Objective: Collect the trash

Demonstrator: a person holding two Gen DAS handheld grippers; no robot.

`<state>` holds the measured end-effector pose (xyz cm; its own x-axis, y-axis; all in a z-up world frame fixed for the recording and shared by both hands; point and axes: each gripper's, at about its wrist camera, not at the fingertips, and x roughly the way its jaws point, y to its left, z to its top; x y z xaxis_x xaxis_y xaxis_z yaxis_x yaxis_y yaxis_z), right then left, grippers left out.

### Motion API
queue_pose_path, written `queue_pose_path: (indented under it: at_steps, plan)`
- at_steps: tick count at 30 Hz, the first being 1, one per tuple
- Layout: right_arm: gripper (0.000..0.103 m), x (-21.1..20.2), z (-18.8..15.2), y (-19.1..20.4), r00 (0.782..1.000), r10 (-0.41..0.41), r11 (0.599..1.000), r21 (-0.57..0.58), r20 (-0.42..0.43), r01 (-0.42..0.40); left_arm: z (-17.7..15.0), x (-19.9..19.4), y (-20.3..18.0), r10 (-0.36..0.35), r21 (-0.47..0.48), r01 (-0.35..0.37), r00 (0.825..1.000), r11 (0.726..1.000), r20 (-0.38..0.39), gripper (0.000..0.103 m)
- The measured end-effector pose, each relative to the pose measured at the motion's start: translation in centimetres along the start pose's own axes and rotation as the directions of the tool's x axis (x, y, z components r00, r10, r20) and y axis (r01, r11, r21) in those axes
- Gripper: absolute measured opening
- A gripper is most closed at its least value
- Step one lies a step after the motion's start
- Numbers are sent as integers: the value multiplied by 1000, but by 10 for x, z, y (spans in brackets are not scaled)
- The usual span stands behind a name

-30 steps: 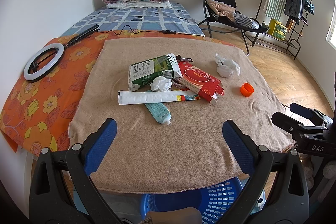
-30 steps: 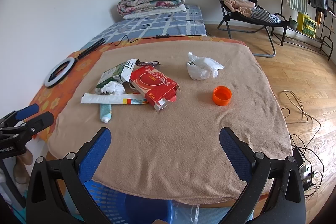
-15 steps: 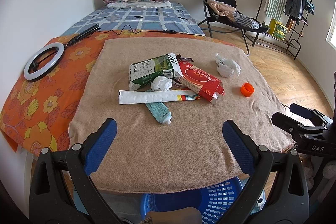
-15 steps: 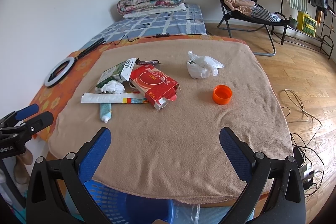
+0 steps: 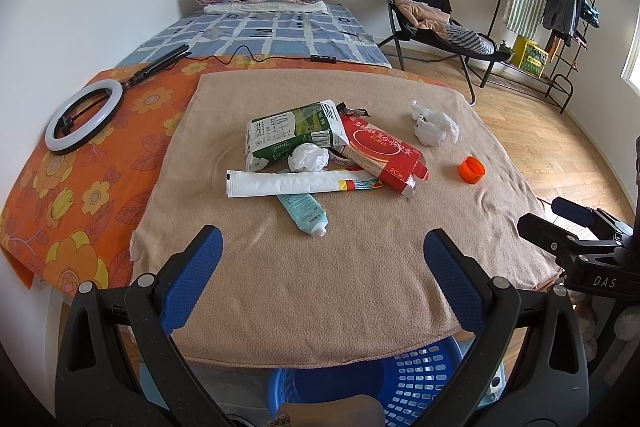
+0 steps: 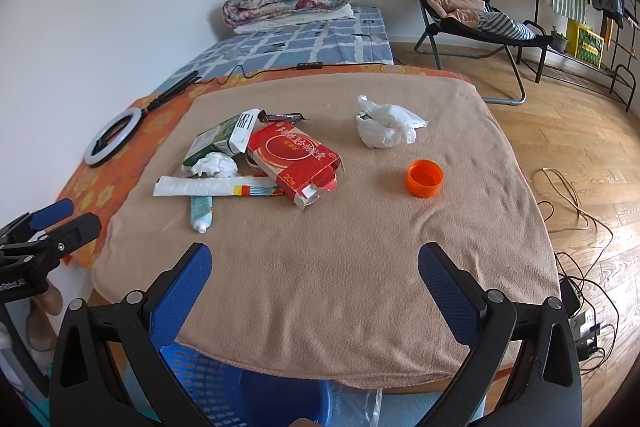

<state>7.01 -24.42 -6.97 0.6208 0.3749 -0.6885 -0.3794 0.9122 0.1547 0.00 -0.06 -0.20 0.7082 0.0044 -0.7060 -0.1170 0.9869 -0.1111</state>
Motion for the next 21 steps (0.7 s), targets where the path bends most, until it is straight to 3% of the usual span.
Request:
queue_pose_path:
  at_steps: [12,17,21]
  plan:
    - [102,10,2,-12,999,12,998,58,-42,-9,-9,10,23,19,-29,-20,1000,999,-6,102]
    - [102,18,4,-20,997,58,993,110,-59,-52,-5,11,31,24,-47,-25,999,999,-21,102]
    - [102,23,11,-26,999,28,995,99,-40,-24,-2,15,36,17,-58,-20,999,998,-40,102]
